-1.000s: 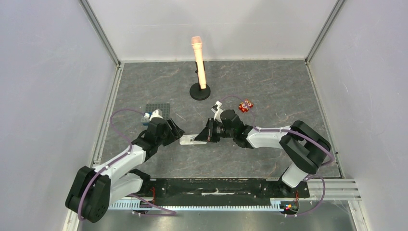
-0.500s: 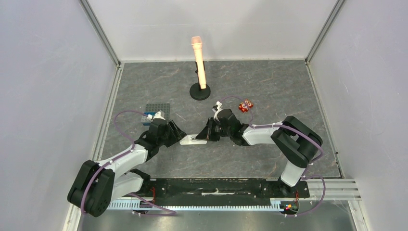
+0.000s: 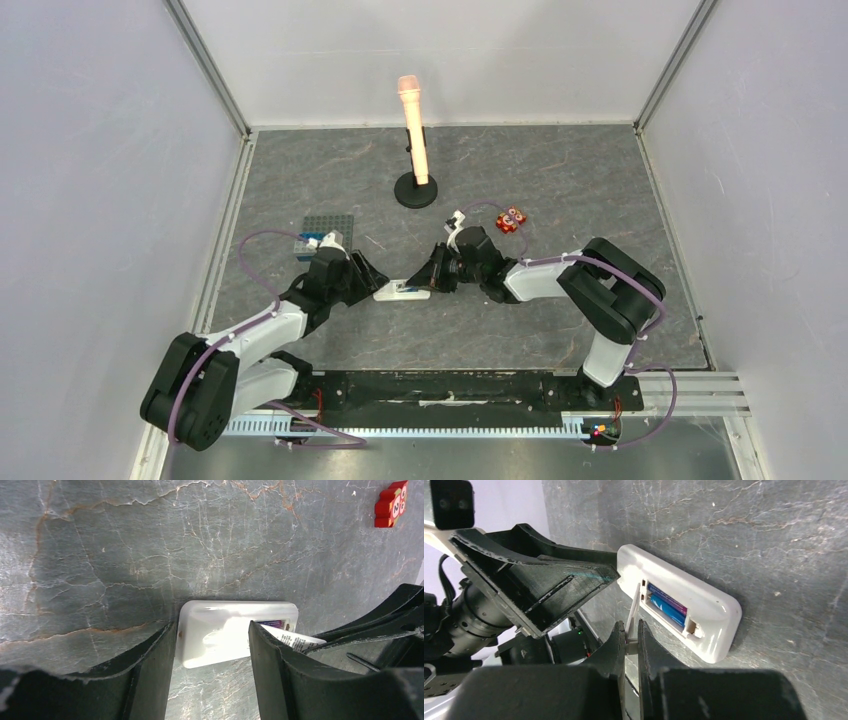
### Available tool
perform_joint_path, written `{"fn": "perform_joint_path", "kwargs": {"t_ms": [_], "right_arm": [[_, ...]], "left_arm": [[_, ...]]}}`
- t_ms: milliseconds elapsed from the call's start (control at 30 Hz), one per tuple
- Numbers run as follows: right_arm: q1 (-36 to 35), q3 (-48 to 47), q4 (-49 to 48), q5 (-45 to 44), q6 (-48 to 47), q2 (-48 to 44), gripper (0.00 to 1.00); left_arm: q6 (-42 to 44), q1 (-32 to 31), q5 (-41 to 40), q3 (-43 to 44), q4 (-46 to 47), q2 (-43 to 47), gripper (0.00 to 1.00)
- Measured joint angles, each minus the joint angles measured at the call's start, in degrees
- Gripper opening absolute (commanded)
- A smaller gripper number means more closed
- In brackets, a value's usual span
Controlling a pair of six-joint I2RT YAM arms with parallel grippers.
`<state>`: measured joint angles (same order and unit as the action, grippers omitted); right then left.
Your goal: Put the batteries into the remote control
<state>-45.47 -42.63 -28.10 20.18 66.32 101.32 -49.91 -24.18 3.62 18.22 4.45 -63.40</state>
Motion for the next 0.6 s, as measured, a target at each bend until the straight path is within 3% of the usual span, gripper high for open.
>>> {"fn": "perform_joint_path", "kwargs": {"t_ms": [600], "right_arm": [[0.31,0.39,-0.92,0.31,0.26,1.84,0.00]], "left_arm": [[0.02,0.00,1.62,-0.85,0.46,0.00,0.59]]}}
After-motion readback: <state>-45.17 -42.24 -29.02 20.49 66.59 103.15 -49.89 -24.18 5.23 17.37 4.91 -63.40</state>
